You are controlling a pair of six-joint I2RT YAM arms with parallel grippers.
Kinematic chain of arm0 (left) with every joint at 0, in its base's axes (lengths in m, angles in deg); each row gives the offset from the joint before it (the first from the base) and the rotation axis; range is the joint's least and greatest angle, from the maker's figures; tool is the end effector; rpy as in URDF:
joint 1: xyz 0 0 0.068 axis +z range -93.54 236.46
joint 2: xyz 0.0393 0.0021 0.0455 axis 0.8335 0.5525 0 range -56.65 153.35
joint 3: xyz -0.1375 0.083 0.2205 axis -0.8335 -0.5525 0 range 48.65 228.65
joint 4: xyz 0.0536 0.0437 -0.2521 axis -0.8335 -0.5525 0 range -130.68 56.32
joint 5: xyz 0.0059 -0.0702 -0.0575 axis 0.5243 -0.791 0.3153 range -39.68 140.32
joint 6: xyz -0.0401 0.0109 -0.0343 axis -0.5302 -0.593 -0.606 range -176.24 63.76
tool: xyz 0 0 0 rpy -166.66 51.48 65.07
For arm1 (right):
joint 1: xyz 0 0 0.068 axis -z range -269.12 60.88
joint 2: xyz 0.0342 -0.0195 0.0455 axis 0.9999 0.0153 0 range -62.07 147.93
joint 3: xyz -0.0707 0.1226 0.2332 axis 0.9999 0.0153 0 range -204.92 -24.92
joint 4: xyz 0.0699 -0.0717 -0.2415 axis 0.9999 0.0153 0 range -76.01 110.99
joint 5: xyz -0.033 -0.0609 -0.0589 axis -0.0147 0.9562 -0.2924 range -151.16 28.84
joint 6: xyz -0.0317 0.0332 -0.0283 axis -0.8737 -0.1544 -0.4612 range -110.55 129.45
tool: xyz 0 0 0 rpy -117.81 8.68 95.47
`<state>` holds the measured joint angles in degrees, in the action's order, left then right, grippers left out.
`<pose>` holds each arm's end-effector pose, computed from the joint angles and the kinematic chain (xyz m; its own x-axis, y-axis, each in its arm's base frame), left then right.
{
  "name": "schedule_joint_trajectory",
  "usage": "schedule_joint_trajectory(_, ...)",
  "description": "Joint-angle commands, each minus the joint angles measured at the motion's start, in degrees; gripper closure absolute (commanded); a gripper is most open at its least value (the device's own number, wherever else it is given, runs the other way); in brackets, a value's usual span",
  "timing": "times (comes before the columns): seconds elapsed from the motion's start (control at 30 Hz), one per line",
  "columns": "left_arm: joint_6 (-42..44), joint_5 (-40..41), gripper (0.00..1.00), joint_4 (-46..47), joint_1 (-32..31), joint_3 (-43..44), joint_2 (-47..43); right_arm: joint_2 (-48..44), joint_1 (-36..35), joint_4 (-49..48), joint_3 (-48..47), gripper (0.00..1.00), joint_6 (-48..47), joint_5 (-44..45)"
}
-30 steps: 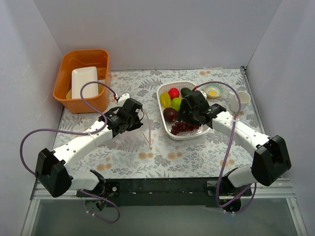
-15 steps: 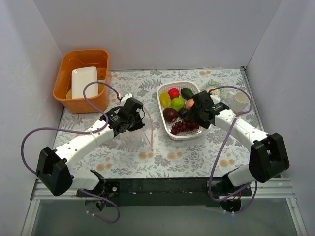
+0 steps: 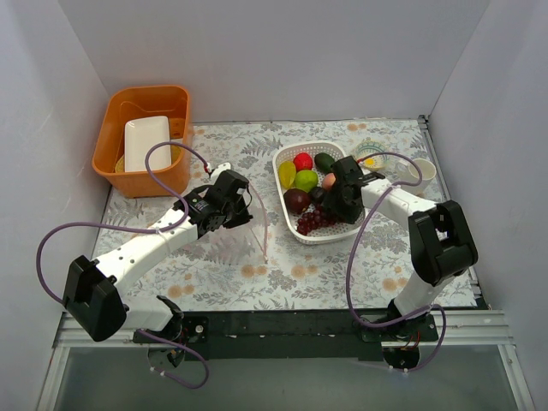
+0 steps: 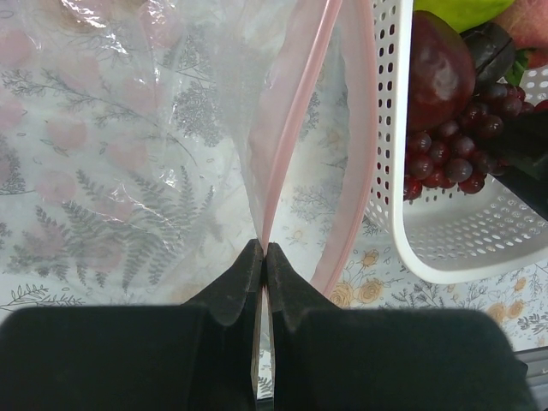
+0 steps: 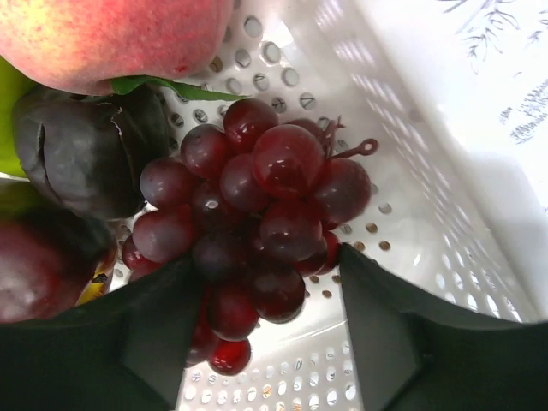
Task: Place the food in the zip-top bag and seal the zipper
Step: Pick up the fake fruit from the bin.
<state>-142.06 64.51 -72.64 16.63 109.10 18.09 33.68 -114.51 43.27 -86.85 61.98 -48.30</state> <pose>0.2112 -0.1646 0.2788 -0.5517 -0.7989 -0.2396 -0.5767 0.5730 -0.5823 0.3039 0.1354 0.1927 -0.7496 0.5007 -0.4328 0.4406 0.8655 0.2383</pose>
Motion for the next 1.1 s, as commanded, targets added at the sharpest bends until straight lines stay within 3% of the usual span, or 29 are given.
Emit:
schedule_joint_trajectory(0.0,0.8,-0.4,1.00,-0.2,0.4,0.2,-1.4,3.0,0.4,-1.1,-1.1,0.37,-2.5,-2.7)
schedule_joint_trajectory(0.13,0.8,-0.2,1.00,-0.4,0.4,0.0,-1.6,1.6,0.9,-5.1,2.1,0.53,-4.9,-5.6)
schedule_joint_trajectory(0.23,1.0,-0.1,1.00,-0.3,0.5,-0.2,-1.8,-0.4,1.0,-6.6,2.9,0.83,-6.8,-6.3)
schedule_joint_trajectory(0.27,1.0,-0.1,1.00,-0.4,0.5,-0.2,-1.7,-2.3,1.0,-7.4,4.2,0.97,-7.5,-6.6)
schedule_joint_trajectory(0.4,1.5,-0.2,1.00,-1.1,0.7,0.4,-1.8,-8.8,1.0,-13.4,7.4,0.99,-11.2,-8.6)
schedule_joint_trajectory(0.67,2.0,-0.1,1.00,-1.7,1.5,1.3,-1.5,-22.4,0.9,-16.1,8.3,0.99,-18.9,-11.6)
schedule_joint_trajectory(1.07,2.9,-1.8,1.00,-1.6,3.3,3.1,-0.8,-28.2,0.9,-14.2,3.1,0.99,-26.2,-23.6)
